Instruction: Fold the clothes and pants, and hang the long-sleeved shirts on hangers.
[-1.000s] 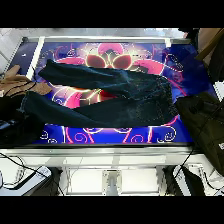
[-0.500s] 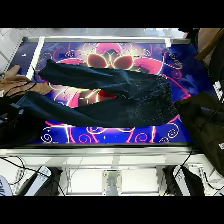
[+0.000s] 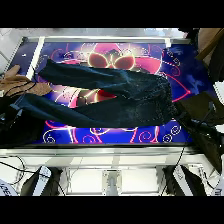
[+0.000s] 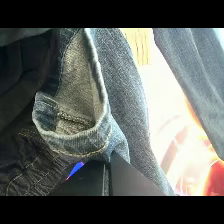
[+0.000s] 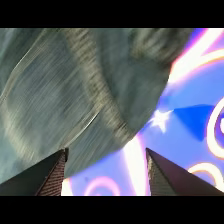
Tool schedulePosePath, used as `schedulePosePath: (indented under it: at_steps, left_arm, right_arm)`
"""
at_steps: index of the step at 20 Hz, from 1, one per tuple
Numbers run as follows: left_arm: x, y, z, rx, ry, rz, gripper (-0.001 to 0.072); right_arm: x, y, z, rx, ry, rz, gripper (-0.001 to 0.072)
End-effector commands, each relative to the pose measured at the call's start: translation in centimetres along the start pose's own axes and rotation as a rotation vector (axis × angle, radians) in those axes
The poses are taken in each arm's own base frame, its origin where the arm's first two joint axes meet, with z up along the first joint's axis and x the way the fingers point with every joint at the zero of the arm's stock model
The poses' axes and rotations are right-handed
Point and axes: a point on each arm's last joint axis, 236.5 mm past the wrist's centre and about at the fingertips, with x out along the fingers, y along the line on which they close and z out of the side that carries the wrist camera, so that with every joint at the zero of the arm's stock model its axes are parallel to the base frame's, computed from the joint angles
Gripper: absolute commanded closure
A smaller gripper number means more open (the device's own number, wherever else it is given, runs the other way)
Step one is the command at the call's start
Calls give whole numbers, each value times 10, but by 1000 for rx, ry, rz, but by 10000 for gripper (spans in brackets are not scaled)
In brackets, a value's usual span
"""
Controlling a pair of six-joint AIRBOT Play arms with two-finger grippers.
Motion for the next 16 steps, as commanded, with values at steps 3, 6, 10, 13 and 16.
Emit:
schedulePosePath:
  at_steps: [3,6,10,13,16]
  left_arm:
    - [-1,0,-1,12,3,3,696]
    - [-1,0,-1,14,4,5,696]
    - [-1,0,-1,14,4,4,696]
    - [-1,0,-1,15,4,5,696]
    - [-2,0,3,26,-7,7,696]
  right_arm:
    - [44,-28,13,71,10,-11,156]
    - [61,-25,23,73,23,36,158]
    - [81,-16,34,42,62,51,164]
    - [95,-4,36,6,91,63,169]
    - [92,13,35,-26,123,104,649]
